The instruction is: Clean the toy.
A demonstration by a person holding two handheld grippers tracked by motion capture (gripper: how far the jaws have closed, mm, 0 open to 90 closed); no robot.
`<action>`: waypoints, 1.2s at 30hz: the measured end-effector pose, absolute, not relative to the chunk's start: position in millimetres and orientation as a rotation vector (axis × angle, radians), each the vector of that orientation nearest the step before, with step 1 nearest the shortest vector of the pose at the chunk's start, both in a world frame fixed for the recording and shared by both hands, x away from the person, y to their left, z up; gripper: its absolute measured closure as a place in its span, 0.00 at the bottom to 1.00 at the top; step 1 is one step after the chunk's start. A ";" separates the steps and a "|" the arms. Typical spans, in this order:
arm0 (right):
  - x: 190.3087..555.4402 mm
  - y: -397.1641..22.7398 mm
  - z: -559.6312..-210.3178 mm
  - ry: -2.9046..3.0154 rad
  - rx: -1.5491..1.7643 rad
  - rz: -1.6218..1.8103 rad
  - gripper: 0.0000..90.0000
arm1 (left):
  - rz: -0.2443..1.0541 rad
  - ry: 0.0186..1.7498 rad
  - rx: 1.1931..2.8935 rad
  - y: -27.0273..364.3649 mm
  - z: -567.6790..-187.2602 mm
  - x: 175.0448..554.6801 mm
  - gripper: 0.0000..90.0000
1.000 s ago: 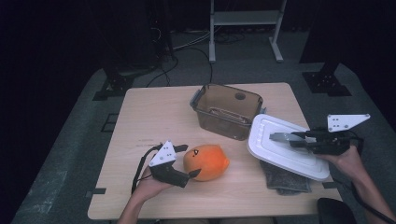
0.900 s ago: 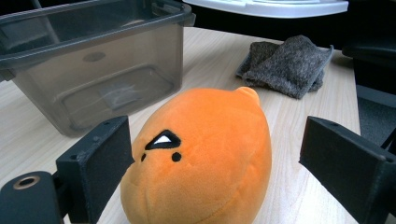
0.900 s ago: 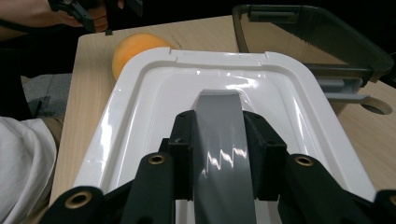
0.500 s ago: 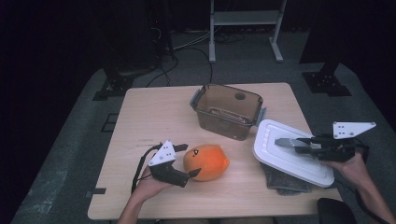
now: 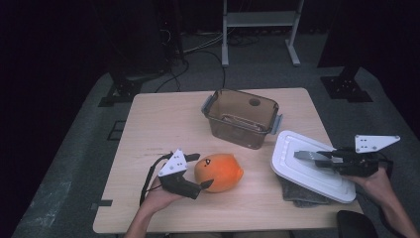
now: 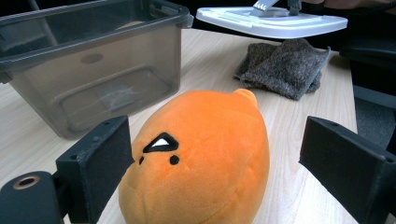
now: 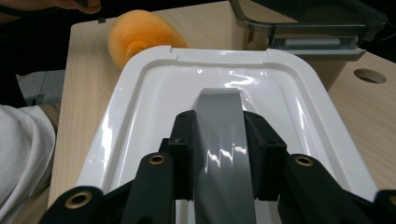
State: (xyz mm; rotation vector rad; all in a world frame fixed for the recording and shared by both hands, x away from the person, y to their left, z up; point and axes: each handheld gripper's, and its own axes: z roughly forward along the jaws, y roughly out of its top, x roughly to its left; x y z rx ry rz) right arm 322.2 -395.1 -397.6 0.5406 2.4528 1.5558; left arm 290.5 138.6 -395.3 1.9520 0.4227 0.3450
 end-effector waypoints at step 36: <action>330.7 -369.9 -438.7 2.627 0.560 1.459 0.72 | 0.336 0.417 1.955 137.5 -395.5 290.0 0.09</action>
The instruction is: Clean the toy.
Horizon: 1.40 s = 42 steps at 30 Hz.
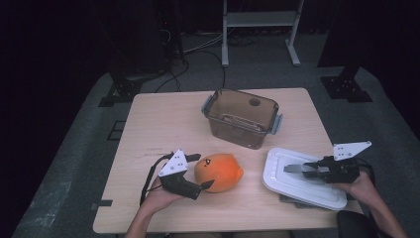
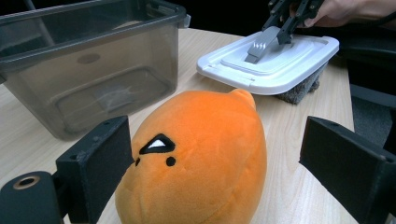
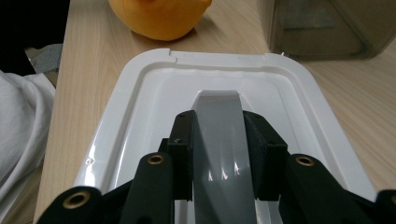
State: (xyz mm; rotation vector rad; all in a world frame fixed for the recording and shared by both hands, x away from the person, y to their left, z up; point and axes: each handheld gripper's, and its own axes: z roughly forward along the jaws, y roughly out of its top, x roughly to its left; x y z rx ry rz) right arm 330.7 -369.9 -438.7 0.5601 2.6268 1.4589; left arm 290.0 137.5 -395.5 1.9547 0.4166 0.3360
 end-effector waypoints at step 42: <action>347.1 -330.0 -362.6 2.527 0.487 1.592 0.41 | 0.346 0.418 1.945 145.7 -393.0 288.5 0.09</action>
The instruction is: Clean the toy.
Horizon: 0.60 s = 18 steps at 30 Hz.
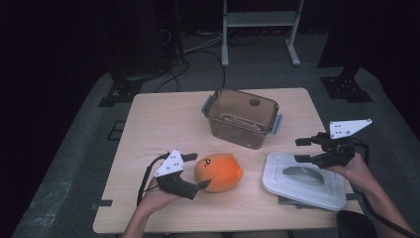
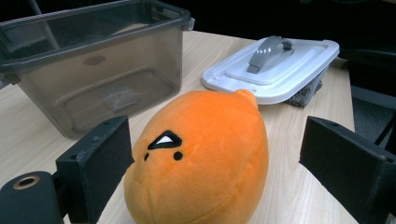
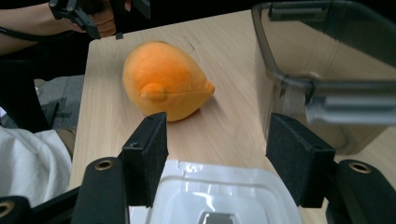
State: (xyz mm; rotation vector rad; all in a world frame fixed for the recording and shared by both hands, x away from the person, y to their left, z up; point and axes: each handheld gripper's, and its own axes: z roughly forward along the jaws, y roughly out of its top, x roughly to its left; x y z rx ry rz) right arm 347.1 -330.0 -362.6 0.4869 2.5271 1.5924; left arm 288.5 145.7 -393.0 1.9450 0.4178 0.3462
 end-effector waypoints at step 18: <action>371.0 -282.8 -328.7 2.565 0.401 1.569 0.37 | 0.339 0.417 1.954 145.1 -396.0 288.3 0.09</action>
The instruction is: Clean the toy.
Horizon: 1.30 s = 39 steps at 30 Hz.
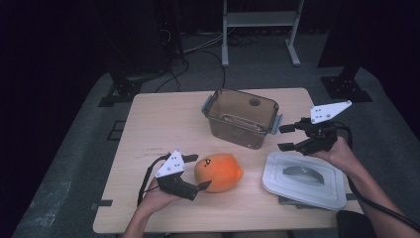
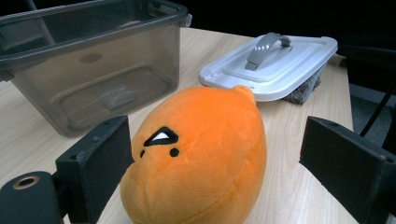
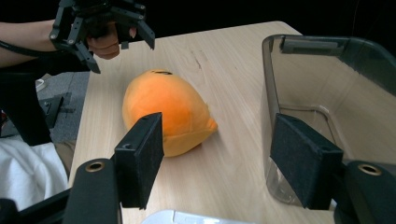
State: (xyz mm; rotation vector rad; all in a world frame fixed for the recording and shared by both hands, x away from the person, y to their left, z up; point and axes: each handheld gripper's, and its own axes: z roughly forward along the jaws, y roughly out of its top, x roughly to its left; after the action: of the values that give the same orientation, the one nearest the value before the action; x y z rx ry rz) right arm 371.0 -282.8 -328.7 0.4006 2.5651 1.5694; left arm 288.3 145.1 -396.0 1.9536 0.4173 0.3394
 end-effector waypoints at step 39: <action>427.5 -203.5 -314.1 2.621 0.305 1.531 0.35 | 0.339 0.412 1.931 151.4 -392.6 290.5 0.09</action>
State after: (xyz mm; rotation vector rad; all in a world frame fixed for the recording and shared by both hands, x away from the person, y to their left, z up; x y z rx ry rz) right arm 427.5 -203.5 -314.1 0.3050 2.6208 1.5308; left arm 290.5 151.4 -392.6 1.9309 0.4117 0.3395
